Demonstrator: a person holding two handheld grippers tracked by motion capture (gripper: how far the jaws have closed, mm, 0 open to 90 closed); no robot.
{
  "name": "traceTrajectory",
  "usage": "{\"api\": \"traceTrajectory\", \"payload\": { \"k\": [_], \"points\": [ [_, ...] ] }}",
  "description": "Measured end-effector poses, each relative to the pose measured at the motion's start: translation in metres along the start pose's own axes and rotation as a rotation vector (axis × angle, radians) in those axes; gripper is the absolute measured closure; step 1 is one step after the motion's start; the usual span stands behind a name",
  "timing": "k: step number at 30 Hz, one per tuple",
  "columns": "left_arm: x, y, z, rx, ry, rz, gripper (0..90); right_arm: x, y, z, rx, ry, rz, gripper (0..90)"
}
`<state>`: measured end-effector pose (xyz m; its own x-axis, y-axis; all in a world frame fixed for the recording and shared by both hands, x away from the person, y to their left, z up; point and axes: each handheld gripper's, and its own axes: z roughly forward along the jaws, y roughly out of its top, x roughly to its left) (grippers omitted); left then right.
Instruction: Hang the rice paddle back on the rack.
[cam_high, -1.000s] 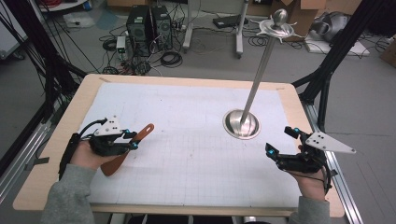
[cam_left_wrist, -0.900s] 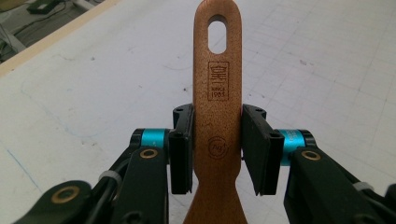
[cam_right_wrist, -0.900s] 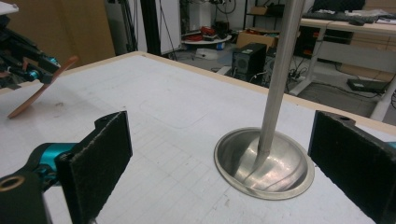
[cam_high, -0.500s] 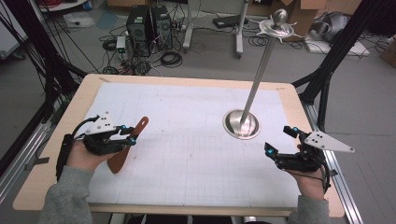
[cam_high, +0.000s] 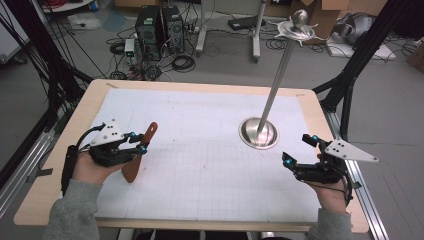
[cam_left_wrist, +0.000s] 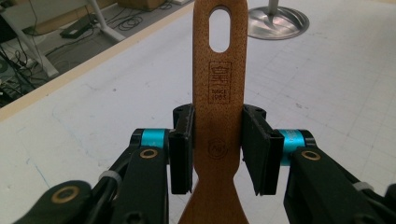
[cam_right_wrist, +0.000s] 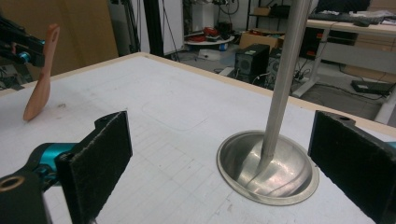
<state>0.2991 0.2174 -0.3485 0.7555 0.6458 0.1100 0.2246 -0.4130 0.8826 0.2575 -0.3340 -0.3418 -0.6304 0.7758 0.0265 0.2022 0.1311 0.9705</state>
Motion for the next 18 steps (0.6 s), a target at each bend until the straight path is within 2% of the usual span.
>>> {"api": "traceTrajectory", "payload": {
  "k": [18],
  "points": [
    [-0.0056,0.0042,0.0028,-0.017,-0.001,0.005,65.1,0.0006,0.0,0.0013,0.004,0.004,-0.003,4.8]
  ]
}}
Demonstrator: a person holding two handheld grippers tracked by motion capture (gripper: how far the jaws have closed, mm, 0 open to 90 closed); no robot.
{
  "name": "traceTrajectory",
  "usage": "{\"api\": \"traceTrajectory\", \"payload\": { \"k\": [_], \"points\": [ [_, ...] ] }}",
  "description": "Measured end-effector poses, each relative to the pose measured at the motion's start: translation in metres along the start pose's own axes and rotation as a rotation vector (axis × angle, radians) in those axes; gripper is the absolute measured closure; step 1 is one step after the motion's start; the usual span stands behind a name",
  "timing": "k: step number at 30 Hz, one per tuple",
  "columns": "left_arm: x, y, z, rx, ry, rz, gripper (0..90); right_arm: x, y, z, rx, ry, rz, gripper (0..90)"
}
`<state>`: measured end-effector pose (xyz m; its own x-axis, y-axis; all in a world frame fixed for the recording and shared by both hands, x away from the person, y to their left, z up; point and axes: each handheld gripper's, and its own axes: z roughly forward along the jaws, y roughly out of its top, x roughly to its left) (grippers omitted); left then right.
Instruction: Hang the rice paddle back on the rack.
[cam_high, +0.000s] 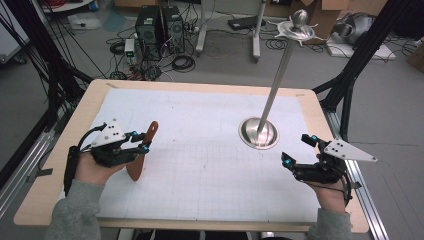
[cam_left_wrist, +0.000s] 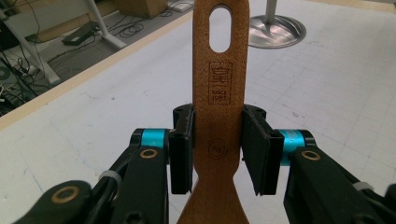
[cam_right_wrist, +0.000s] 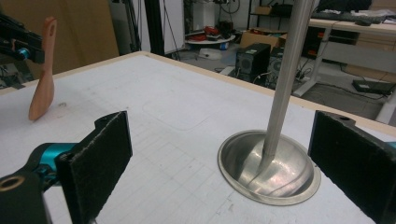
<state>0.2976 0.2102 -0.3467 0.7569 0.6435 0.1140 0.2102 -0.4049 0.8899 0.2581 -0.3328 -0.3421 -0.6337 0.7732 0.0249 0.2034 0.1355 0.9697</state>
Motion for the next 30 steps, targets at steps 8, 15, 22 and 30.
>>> {"api": "traceTrajectory", "payload": {
  "k": [8,15,22,30],
  "points": [
    [-0.002,0.002,0.003,-0.012,-0.013,-0.014,65.1,0.0,0.0,0.0,0.002,0.003,0.005,4.8],
    [-0.002,0.004,0.001,-0.037,-0.029,-0.031,65.2,0.0,0.0,0.0,0.0,0.007,0.005,4.8],
    [-0.006,0.006,0.001,-0.049,-0.026,-0.032,65.2,-0.003,0.0,-0.002,-0.011,0.001,0.011,4.8],
    [-0.01,0.013,-0.001,-0.073,-0.025,-0.031,65.2,-0.003,0.001,0.001,-0.01,0.007,0.013,4.8]
  ]
}}
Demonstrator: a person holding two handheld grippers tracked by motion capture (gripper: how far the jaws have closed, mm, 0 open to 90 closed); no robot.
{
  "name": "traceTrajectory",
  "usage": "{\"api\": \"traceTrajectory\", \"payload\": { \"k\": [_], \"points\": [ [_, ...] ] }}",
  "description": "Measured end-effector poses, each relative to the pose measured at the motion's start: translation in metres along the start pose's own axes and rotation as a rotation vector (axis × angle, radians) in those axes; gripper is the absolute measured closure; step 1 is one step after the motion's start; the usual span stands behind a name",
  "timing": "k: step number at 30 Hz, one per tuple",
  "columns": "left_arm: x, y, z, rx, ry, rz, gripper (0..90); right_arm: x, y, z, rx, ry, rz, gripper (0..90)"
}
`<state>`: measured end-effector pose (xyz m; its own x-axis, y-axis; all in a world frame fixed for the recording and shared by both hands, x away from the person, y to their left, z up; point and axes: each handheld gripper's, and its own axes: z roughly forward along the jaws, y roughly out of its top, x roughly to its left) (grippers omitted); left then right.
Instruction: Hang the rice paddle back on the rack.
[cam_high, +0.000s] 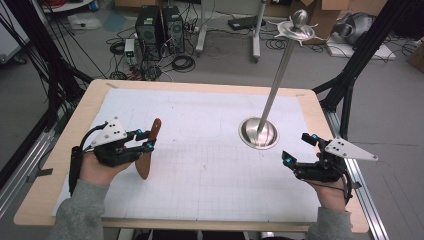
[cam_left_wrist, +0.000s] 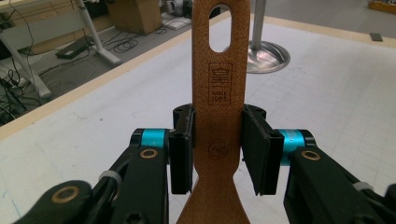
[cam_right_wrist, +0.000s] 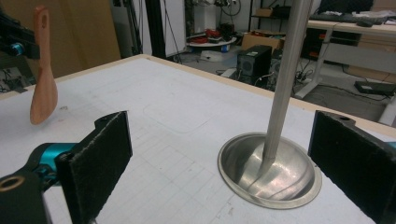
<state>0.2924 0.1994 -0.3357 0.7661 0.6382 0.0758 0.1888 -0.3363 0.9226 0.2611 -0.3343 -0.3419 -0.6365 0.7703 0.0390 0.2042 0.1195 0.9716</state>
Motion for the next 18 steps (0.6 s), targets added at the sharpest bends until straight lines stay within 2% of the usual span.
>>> {"api": "traceTrajectory", "payload": {
  "k": [8,11,13,18],
  "points": [
    [-0.005,0.01,0.005,-0.009,-0.014,0.009,65.2,0.0,0.001,0.004,0.001,0.01,0.003,4.8],
    [-0.007,0.017,0.012,-0.015,-0.03,0.011,65.2,-0.001,0.001,0.004,-0.004,0.013,0.001,4.8],
    [-0.009,0.02,0.016,-0.021,-0.043,0.027,65.1,-0.001,0.002,0.004,-0.007,0.013,0.0,4.8],
    [-0.012,0.026,0.025,-0.023,-0.056,0.025,65.2,-0.002,0.002,0.003,-0.008,0.013,0.006,4.8]
  ]
}}
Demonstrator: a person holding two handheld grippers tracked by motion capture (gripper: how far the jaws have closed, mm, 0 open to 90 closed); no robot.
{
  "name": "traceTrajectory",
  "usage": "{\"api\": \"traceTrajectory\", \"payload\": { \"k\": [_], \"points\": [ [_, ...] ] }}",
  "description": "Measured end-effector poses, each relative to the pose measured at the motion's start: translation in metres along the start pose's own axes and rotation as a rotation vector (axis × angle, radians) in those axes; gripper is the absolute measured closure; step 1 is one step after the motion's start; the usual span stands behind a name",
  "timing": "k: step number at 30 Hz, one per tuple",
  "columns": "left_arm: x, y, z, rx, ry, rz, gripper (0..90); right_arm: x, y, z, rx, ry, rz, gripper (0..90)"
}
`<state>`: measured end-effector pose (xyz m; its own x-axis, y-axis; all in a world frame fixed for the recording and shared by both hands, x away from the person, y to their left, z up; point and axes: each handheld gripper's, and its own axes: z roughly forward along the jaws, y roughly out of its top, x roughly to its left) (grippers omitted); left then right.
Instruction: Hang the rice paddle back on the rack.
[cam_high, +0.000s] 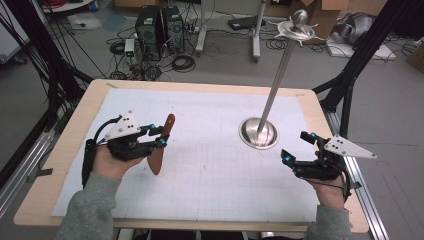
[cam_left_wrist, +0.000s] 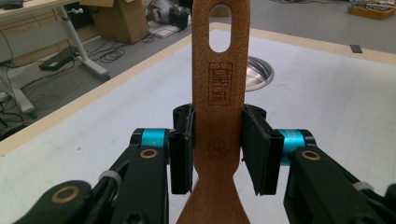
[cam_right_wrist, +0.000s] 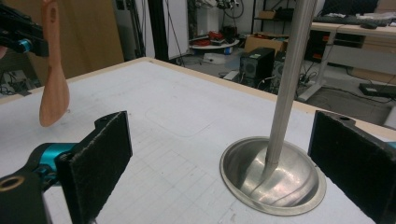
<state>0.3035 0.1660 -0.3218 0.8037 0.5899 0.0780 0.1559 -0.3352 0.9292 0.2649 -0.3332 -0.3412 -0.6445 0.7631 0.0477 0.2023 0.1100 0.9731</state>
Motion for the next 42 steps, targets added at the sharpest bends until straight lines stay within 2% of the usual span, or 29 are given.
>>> {"api": "traceTrajectory", "payload": {
  "k": [7,10,29,42],
  "points": [
    [-0.004,0.01,0.013,-0.007,-0.019,-0.004,65.2,-0.003,0.0,-0.003,-0.011,-0.002,0.003,4.8],
    [-0.004,0.016,0.02,-0.001,-0.029,0.008,65.2,-0.004,-0.001,-0.003,-0.011,-0.003,0.005,4.8],
    [-0.001,0.047,0.051,0.013,-0.073,0.012,65.2,-0.008,-0.001,0.003,0.001,0.005,0.011,4.8],
    [0.001,0.073,0.069,0.005,-0.093,0.009,65.1,-0.011,-0.003,0.002,0.006,0.007,0.025,4.8]
  ]
}}
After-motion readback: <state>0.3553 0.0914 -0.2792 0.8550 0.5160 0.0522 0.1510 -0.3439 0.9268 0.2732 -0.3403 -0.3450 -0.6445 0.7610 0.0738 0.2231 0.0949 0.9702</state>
